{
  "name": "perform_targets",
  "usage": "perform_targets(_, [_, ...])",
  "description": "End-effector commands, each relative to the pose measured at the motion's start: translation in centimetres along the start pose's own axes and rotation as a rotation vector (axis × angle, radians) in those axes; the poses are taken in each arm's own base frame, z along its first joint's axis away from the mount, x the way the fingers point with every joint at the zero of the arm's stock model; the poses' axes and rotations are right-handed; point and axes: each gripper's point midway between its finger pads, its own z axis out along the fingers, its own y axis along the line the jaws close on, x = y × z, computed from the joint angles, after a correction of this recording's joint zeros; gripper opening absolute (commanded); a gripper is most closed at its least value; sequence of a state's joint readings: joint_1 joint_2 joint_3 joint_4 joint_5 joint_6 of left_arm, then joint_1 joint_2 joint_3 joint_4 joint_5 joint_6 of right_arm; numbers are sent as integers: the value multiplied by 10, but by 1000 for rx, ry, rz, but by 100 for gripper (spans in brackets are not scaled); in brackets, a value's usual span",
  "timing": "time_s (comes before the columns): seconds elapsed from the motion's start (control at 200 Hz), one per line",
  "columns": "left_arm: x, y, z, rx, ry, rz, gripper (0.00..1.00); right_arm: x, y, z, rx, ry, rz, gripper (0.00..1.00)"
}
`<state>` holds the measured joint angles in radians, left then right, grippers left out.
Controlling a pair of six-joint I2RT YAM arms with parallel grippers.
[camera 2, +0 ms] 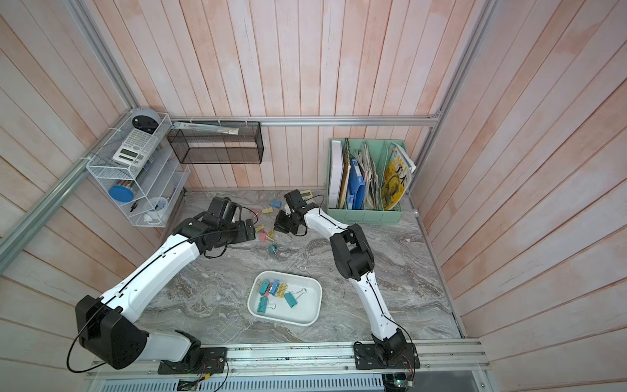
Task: Put the binder clips in the storage box
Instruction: Pick up the binder clip at the center of the board.
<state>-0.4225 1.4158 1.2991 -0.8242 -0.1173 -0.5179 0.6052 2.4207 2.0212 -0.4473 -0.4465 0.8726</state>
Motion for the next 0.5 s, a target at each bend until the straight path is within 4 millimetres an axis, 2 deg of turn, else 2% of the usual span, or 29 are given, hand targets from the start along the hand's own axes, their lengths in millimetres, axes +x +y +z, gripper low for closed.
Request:
perform_targets(0.0, [-8,-2,-4,8,-14,19,100,-16,3,-43,105,-125,-71,0])
perform_targets(0.12, [-7,-3,-4,20,-12,29,100,-29,-7,-90,278,-302,-147,0])
perform_targets(0.235, [-4,-5,-4,34,-7,40,100,-25,4,-120,226,-363,-152,0])
perform_targets(0.36, [0,-6,-5,51,-3,61,100,6,18,-148,99,-349,-44,0])
perform_targets(0.49, [8,-3,-3,55,10,90,100,57,24,-174,11,-361,47,0])
